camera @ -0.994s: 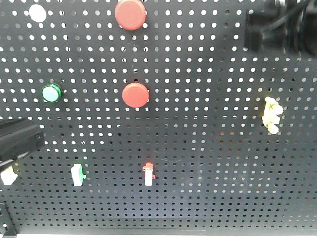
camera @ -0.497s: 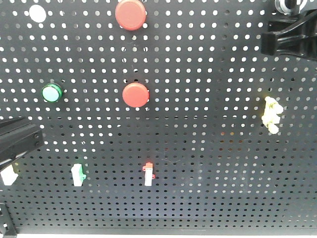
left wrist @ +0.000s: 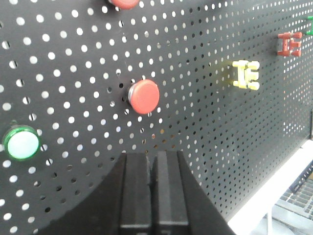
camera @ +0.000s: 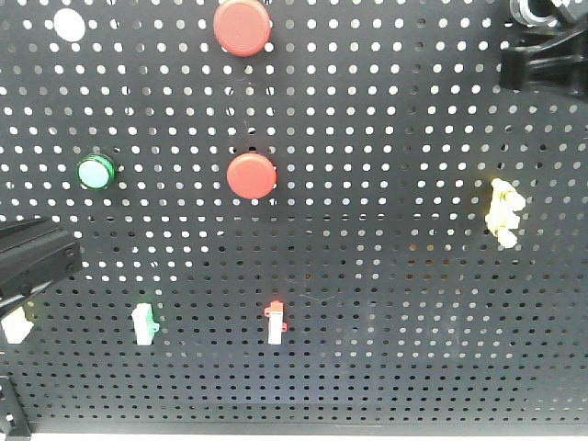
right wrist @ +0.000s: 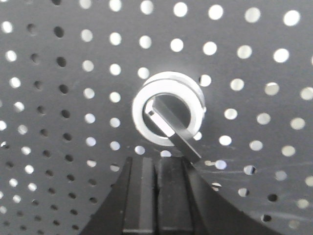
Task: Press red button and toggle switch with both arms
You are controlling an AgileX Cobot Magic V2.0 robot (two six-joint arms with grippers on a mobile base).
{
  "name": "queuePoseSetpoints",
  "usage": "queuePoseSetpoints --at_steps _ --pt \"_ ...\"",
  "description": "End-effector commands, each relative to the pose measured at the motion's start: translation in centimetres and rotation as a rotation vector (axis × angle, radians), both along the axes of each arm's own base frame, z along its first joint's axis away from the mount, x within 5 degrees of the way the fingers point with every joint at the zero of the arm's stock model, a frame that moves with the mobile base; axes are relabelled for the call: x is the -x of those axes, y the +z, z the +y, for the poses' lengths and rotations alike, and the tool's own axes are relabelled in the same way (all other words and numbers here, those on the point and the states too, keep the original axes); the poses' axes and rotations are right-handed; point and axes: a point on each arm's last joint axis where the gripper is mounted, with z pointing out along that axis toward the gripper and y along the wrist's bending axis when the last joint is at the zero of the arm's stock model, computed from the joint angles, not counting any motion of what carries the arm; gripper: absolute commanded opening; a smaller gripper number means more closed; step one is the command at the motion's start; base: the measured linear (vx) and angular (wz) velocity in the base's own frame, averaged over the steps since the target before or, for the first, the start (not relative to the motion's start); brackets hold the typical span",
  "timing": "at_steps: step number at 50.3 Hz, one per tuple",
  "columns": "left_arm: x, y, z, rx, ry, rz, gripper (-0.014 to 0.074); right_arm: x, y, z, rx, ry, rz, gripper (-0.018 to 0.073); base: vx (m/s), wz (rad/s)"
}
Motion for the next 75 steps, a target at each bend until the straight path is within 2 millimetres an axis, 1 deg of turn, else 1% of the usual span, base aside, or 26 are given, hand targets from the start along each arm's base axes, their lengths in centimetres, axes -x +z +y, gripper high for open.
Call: queuePoseSetpoints --at_steps 1,9,14,18,21,22,25,28,29,30,31,34,35,36,37,39,40,41,46,50,55,62,69,75 --pt "0.1 1.3 0.5 0.06 0.035 -0.046 0.0001 1.4 2.3 -1.3 0.023 -0.048 -0.143 -0.0003 0.0 0.0" --pt "0.1 1.2 0.5 0.057 0.032 -0.042 0.0001 1.8 1.6 -1.9 0.004 -0.091 -0.042 -0.0003 0.0 0.0" --pt "0.2 1.2 0.4 0.055 0.029 -0.04 0.0001 2.6 1.0 -2.6 0.021 -0.128 0.024 -0.0003 0.0 0.0" --pt "0.2 1.1 0.4 0.049 0.022 -0.035 0.0001 3.8 0.3 -3.2 0.067 -0.131 0.031 -0.0003 0.0 0.0" --pt "0.2 1.0 0.3 0.041 0.015 -0.029 0.0001 4.7 -0.8 -3.6 0.091 -0.126 0.044 -0.0003 0.0 0.0" --pt "0.2 0.9 0.3 0.039 0.015 -0.026 0.0001 5.1 -1.0 -3.8 0.09 -0.123 0.038 -0.0003 0.0 0.0" --pt "0.1 0.4 0.3 0.037 0.023 -0.018 0.0001 6.4 -2.4 -4.3 0.103 -0.113 0.036 -0.0003 0.0 0.0" --pt "-0.1 -0.6 0.3 0.029 0.035 0.001 0.0001 7.4 -4.0 -4.7 0.116 -0.104 0.04 -0.0003 0.0 0.0" --pt "-0.2 -0.9 0.3 0.03 0.04 0.005 0.0001 8.0 -4.6 -4.9 0.118 -0.1 0.038 -0.0003 0.0 0.0" --pt "-0.3 -1.6 0.3 0.023 0.047 0.019 0.0001 8.9 -5.0 -5.3 0.114 -0.096 0.025 -0.0003 0.0 0.0" --pt "-0.3 -2.0 0.4 0.021 0.052 0.024 0.0001 9.3 -5.4 -5.5 0.115 -0.093 0.022 -0.0003 0.0 0.0" --pt "-0.3 -3.6 0.6 0.028 0.074 0.053 0.0001 11.2 -7.4 -6.2 0.111 -0.082 0.012 -0.0003 0.0 0.0" --pt "-0.3 -4.2 0.7 0.034 0.083 0.068 0.0001 11.4 -8.3 -6.3 0.112 -0.079 0.018 -0.0003 0.0 0.0" --pt "-0.2 -4.6 0.8 0.038 0.088 0.077 0.0001 12.2 -8.6 -6.7 0.104 -0.078 0.005 -0.0003 0.0 0.0" --pt "-0.1 -5.3 1.0 0.045 0.095 0.092 0.0001 12.5 -9.4 -6.8 0.107 -0.077 0.013 -0.0003 0.0 0.0" --pt "0.2 -6.6 1.3 0.053 0.107 0.118 0.0001 13.8 -10.8 -7.4 0.1 -0.077 0.005 -0.0003 0.0 0.0" --pt "0.4 -7.4 1.5 0.058 0.116 0.13 0.0001 14.8 -11.5 -7.9 0.091 -0.078 -0.009 -0.0003 0.0 0.0" --pt "0.6 -7.8 1.6 0.057 0.119 0.137 0.0001 15.4 -12.2 -8.2 0.086 -0.08 -0.012 -0.0003 0.0 0.0" --pt "1.6 -10.9 2.3 0.033 0.124 0.178 0.0001 17.7 -15.4 -9.4 0.067 -0.097 -0.006 -0.0003 0.0 0.0" --pt "2.1 -12.5 2.7 0.031 0.136 0.195 0.0001 19.5 -17.5 -10.4 0.052 -0.118 -0.022 -0.0003 0.0 0.0" --pt "2.1 -13.9 3.2 0.04 0.186 0.182 0.0001 20.4 -19.2 -11.0 0.07 -0.137 -0.07 -0.0003 0.0 0.0" --pt "1.9 -14.4 3.6 0.048 0.228 0.168 0.0001 20.4 -20.6 -11.0 0.083 -0.134 -0.088 -0.0003 0.0 0.0" --pt "1.9 -14.5 3.5 0.044 0.222 0.173 0.0001 20.0 -21.4 -10.8 0.097 -0.134 -0.059 -0.0003 0.0 0.0" --pt "1.9 -14.5 3.5 0.044 0.222 0.173 0.0001 20.0 -21.5 -10.8 0.098 -0.136 -0.05 -0.0003 0.0 0.0"
